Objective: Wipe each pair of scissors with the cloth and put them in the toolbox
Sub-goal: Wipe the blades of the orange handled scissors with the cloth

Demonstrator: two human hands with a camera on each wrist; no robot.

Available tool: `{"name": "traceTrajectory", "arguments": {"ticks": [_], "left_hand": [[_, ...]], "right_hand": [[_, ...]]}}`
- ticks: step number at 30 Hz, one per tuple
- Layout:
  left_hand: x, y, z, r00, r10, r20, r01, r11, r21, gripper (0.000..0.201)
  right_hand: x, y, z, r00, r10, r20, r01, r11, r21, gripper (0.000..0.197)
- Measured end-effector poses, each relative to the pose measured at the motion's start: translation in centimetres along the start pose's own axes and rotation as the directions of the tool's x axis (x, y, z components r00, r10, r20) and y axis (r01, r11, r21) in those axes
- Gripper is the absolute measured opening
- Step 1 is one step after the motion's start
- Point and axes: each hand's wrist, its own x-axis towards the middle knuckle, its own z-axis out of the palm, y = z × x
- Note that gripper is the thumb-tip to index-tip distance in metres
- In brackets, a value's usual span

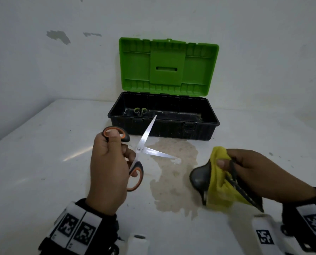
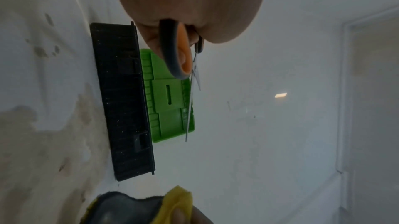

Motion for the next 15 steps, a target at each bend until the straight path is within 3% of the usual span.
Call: {"name": "traceTrajectory", "arguments": {"ticks": [2, 4, 6, 11, 15], "left_hand": [[-0.1, 0.1, 0.5, 0.999, -0.036, 0.021, 0.037, 0.998, -0.054, 0.025], [-0.3, 0.4, 1.2, 0.996, -0.068, 0.062, 0.074, 0.992, -0.107, 0.022], [-0.4, 0.7, 1.8, 0.993, -0.080, 0.092, 0.091, 0.987, -0.134, 0.021], [-0.4, 0.7, 2.6, 0.989, -0.082, 0.120, 0.104, 0.976, -0.189, 0.020], [-0.6, 0.5, 2.9, 0.983, -0.110, 0.144, 0.139, 0.968, -0.210, 0.021]], "right_hand": [[0.5, 0.9, -0.5, 0.999, 0.048, 0.011, -0.045, 0.983, -0.179, 0.025], [1.1, 1.5, -0.9, 0.987, 0.119, 0.104, -0.077, 0.938, -0.339, 0.015], [1.7, 2.2, -1.1, 0.961, 0.202, 0.189, -0.098, 0.887, -0.452, 0.022], [1.1, 1.8, -2.7, 0.937, 0.294, 0.188, -0.169, 0.853, -0.494, 0.049], [-0.2, 0.7, -4.3, 0.977, 0.208, 0.039, -0.170, 0.881, -0.442, 0.046]]}}
